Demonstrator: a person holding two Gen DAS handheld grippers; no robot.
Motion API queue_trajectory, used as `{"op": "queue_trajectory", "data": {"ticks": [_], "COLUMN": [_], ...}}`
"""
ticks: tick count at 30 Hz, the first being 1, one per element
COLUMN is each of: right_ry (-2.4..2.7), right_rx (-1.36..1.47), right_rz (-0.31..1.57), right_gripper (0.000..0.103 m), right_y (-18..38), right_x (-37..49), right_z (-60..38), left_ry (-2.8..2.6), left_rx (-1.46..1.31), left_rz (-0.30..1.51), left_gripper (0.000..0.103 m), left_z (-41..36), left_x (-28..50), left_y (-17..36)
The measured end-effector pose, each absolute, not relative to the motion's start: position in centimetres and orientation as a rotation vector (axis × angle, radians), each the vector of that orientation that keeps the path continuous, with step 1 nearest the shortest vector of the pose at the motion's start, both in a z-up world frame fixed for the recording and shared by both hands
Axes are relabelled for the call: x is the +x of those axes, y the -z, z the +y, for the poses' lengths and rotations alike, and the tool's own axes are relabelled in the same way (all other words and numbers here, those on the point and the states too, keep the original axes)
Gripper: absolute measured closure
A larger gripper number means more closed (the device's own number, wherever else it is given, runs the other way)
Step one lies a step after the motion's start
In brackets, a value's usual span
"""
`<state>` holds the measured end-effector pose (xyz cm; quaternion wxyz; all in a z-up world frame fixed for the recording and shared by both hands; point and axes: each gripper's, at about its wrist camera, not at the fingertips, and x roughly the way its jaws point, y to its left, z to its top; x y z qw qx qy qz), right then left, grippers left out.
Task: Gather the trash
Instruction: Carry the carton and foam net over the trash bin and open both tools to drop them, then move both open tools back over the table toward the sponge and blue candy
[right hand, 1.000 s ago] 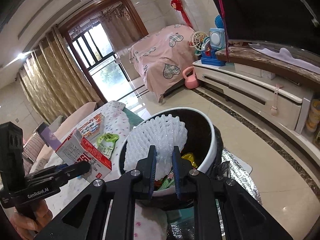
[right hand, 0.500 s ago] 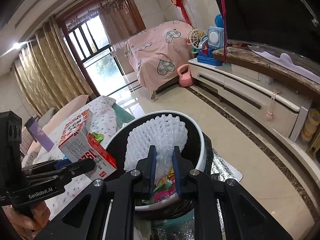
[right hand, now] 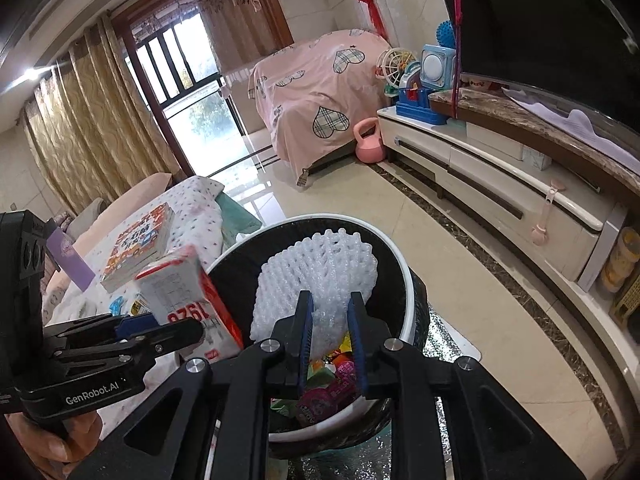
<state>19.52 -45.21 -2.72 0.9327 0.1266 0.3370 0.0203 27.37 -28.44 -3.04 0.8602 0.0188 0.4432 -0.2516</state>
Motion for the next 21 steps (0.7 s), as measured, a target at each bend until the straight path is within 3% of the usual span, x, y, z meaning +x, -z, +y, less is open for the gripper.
{"op": "queue_trajectory", "data": {"ticks": [1, 3, 4, 8, 16, 21], "right_ry": [-0.042, -0.047, -0.044, -0.051, -0.083, -0.122], "right_rx": [0.263, 0.276, 0.277, 0.293, 0.317, 0.339], "right_rz": [0.692, 0.692, 0.686, 0.67, 0.646, 0.644], "right_gripper": [0.063, 0.045, 0.04, 0.037, 0.015, 0.01], "right_y": [2.8, 2.8, 2.7, 2.5, 2.2, 2.3], "right_x": [19.7, 19.5, 19.4, 18.8, 17.3, 16.4], "right_z": [-45.3, -45.5, -45.5, -45.5, -43.4, -41.3], "left_ry": [0.525, 0.524, 0.523, 0.512, 0.438, 0.385], "left_rx": [0.033, 0.021, 0.015, -0.014, -0.095, -0.134], "left_rz": [0.923, 0.913, 0.914, 0.908, 0.903, 0.881], "left_gripper": [0.041, 0.04, 0.04, 0.037, 0.036, 0.031], "left_z": [-28.2, -27.6, -27.2, -25.5, -19.7, -15.9], "left_x": [27.3, 26.9, 26.8, 25.8, 23.6, 22.2], "left_y": [2.9, 2.7, 2.7, 2.6, 2.9, 2.9]}}
